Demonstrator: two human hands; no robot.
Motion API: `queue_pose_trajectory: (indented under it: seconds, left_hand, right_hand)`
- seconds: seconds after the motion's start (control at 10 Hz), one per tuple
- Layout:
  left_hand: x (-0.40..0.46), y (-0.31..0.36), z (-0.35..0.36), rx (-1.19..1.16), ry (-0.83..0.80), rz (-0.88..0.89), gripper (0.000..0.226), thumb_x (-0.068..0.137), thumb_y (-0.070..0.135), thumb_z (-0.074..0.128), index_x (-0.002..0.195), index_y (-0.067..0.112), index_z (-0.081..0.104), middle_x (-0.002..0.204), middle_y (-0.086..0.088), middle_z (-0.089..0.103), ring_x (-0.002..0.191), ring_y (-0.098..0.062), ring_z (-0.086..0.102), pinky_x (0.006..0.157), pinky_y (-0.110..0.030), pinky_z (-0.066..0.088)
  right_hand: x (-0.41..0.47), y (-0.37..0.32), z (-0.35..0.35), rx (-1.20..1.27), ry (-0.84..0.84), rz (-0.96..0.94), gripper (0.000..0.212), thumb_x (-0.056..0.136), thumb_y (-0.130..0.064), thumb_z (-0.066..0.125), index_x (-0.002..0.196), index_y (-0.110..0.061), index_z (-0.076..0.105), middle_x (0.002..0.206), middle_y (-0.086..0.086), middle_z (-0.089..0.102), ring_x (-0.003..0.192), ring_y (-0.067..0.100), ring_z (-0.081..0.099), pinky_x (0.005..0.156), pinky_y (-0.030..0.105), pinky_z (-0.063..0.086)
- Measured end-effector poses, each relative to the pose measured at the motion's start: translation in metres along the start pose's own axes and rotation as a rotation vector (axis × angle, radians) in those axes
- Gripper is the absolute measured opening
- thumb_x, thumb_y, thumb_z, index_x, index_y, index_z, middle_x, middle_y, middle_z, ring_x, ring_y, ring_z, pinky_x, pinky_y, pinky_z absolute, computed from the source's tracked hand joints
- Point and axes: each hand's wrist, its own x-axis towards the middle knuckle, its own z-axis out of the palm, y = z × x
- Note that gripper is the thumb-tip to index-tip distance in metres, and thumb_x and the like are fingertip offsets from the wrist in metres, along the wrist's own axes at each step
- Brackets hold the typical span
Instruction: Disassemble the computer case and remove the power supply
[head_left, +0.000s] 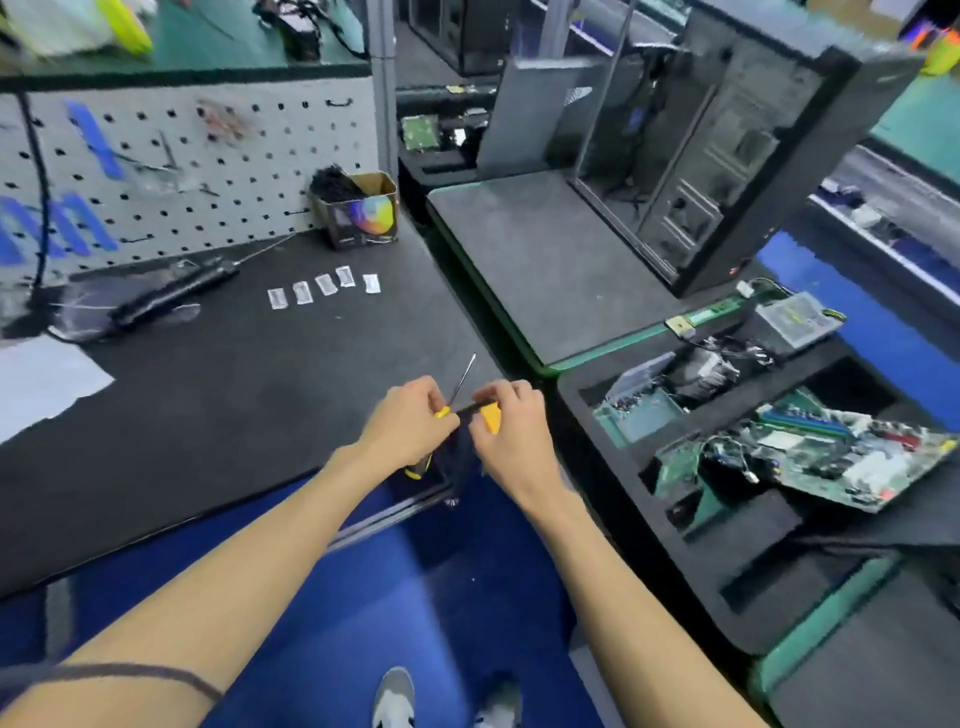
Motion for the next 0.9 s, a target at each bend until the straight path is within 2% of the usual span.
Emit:
queue_pose_trajectory:
  seconds: [0.2,0.4,0.6,0.8,0.9]
  left_hand:
    - [0.028,-0.092,-0.040,-0.105,0.181,-0.309,0.008,0.086,0.024,0.064,0.089,0.018,0.059,0.079,0.003,0.068,0.079,-0.020,0.066,0.060,-0.027,0.044]
    - [0.039,-0.152,-0.054,-0.176,0.281,-0.528,0.014,0.085,0.023,0.071,0.086,0.015,0.060,0.086,-0.004,0.067,0.080,-0.023,0.065,0.073,-0.033,0.053]
    - [0.052,-0.177,-0.049,-0.164,0.274,-0.619,0.021,0.087,0.023,0.073,0.084,0.013,0.055,0.082,-0.007,0.068,0.069,-0.024,0.068,0.071,-0.041,0.059]
    - [0.061,-0.180,-0.048,-0.046,0.152,-0.671,0.024,0.086,0.030,0.071,0.091,0.015,0.054,0.091,-0.007,0.067,0.080,-0.030,0.068,0.075,-0.041,0.058]
    - [0.065,-0.174,-0.054,0.113,0.151,-0.638,0.034,0.087,0.045,0.069,0.099,0.017,0.053,0.097,-0.003,0.064,0.090,-0.028,0.064,0.073,-0.035,0.053]
  right_hand:
    - [0.048,-0.032,0.074,0.011,-0.333,-0.068,0.021,0.090,-0.014,0.062,0.111,-0.015,0.062,0.105,0.003,0.057,0.108,0.026,0.053,0.090,0.040,0.046]
    - [0.089,-0.044,0.131,-0.037,-0.548,-0.120,0.026,0.091,-0.014,0.057,0.117,-0.008,0.058,0.110,0.009,0.059,0.106,0.028,0.054,0.082,0.033,0.042]
    - [0.118,-0.041,0.170,-0.108,-0.667,-0.169,0.025,0.093,-0.020,0.060,0.114,-0.009,0.055,0.114,0.012,0.058,0.111,0.032,0.051,0.088,0.038,0.046]
    - [0.131,-0.037,0.180,-0.116,-0.705,-0.168,0.034,0.093,-0.023,0.059,0.126,-0.015,0.057,0.119,0.009,0.060,0.116,0.029,0.051,0.092,0.035,0.047]
    - [0.134,-0.035,0.175,-0.090,-0.667,-0.149,0.034,0.093,-0.022,0.059,0.127,-0.018,0.058,0.118,0.006,0.060,0.116,0.026,0.050,0.092,0.033,0.046]
